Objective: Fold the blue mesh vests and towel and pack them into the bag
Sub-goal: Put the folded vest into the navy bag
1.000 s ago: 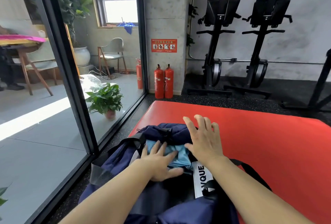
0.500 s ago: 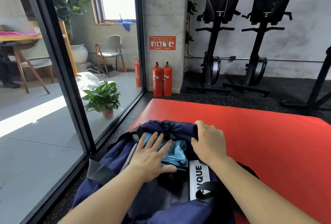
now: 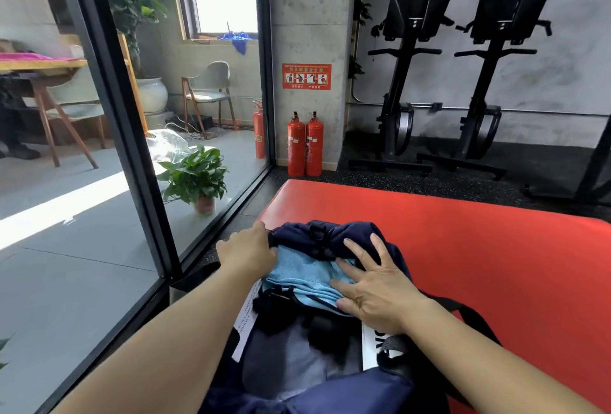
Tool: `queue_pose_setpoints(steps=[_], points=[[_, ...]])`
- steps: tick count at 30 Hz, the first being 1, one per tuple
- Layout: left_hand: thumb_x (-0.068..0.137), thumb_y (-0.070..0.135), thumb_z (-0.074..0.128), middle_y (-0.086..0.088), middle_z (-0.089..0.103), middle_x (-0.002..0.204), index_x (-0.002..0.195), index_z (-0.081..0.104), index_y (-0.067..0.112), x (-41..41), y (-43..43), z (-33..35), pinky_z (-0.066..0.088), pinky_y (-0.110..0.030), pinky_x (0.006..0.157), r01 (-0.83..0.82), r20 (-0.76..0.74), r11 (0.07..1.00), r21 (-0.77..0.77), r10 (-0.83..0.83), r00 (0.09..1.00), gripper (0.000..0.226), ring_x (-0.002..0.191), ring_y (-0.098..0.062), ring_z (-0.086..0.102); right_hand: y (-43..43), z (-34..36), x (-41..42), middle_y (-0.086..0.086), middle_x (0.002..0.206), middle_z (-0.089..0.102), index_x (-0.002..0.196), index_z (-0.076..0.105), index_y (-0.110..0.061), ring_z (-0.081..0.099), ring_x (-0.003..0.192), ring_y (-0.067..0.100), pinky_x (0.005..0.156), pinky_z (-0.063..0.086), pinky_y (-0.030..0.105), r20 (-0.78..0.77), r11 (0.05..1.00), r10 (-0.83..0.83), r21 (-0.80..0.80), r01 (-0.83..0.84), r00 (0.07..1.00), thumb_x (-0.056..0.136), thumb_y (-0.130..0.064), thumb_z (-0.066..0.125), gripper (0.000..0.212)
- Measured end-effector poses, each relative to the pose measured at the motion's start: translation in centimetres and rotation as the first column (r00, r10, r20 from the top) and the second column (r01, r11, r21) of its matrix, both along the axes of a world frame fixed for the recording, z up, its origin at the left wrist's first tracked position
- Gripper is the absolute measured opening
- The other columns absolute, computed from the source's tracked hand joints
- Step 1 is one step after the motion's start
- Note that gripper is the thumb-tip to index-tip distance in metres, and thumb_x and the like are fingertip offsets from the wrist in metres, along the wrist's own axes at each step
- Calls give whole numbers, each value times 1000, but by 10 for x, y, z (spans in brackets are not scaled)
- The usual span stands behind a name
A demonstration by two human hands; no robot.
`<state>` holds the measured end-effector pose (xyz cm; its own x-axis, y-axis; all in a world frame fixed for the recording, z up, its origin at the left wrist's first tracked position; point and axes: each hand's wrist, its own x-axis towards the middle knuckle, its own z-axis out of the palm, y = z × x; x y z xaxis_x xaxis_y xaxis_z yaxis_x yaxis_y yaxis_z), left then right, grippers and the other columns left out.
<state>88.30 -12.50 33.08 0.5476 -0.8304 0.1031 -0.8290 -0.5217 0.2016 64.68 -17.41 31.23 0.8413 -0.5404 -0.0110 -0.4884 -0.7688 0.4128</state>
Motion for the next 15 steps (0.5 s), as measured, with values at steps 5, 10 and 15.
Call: queue_pose_setpoints(steps=[5,10,15], points=[[90,18,58,-9,66,110,112,54,15,13,-4,5,47,-37,80,7,102,989,-147,8,995,22,105,-31,61,-8,-2,-1,0,164,6,152,22,-39,-37,135,19,97,-40,53,-22,993,37,112,-34,999,69,-63,-15,94],[87,10,56,-7,64,112,113,49,16,2,-5,9,46,-36,79,67,245,988,-136,-32,969,27,106,-28,60,-15,-7,4,-2,164,4,153,16,-39,-25,146,26,89,-44,50,-73,989,1,146,9,997,64,-62,-20,99],[84,9,52,4,55,122,116,55,26,-6,5,4,31,-35,95,255,457,955,-149,-162,875,36,118,-22,44,-13,-13,4,0,164,5,154,14,-37,-23,147,27,92,-41,51,-77,994,-14,111,22,997,68,-69,-26,100]])
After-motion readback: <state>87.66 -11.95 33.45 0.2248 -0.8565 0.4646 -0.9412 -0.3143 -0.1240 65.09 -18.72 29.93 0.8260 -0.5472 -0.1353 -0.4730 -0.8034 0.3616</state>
